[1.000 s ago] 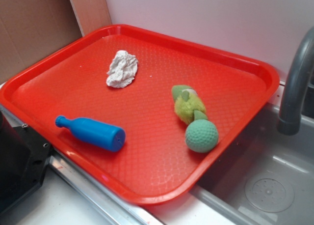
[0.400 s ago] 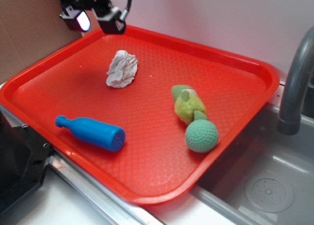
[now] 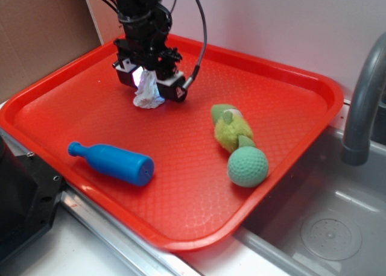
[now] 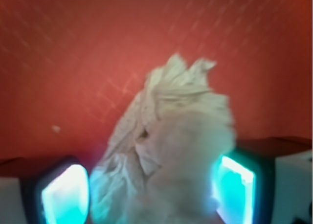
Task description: Grab the white paper.
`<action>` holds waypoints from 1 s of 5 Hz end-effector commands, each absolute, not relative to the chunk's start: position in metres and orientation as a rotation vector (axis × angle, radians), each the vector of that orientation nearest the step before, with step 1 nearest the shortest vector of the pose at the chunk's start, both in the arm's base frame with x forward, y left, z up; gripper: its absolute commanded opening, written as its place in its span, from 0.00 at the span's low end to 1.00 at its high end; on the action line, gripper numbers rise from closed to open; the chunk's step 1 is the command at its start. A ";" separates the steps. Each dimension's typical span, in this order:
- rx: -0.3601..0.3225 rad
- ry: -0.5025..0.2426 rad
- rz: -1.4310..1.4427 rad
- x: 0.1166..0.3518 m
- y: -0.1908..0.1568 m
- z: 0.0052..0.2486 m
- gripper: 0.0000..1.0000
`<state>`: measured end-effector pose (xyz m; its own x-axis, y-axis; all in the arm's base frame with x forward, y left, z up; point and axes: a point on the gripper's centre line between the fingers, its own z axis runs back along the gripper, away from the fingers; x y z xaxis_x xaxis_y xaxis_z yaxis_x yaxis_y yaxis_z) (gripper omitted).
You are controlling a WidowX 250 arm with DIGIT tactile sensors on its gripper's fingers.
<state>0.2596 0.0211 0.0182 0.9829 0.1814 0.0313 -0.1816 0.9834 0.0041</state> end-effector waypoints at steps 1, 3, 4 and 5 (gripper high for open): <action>0.016 -0.054 0.166 0.270 0.006 0.018 0.00; 0.029 -0.074 0.163 0.267 0.005 0.026 0.00; 0.032 -0.084 0.170 0.265 0.007 0.032 0.00; 0.030 -0.108 0.137 0.251 0.014 0.074 0.00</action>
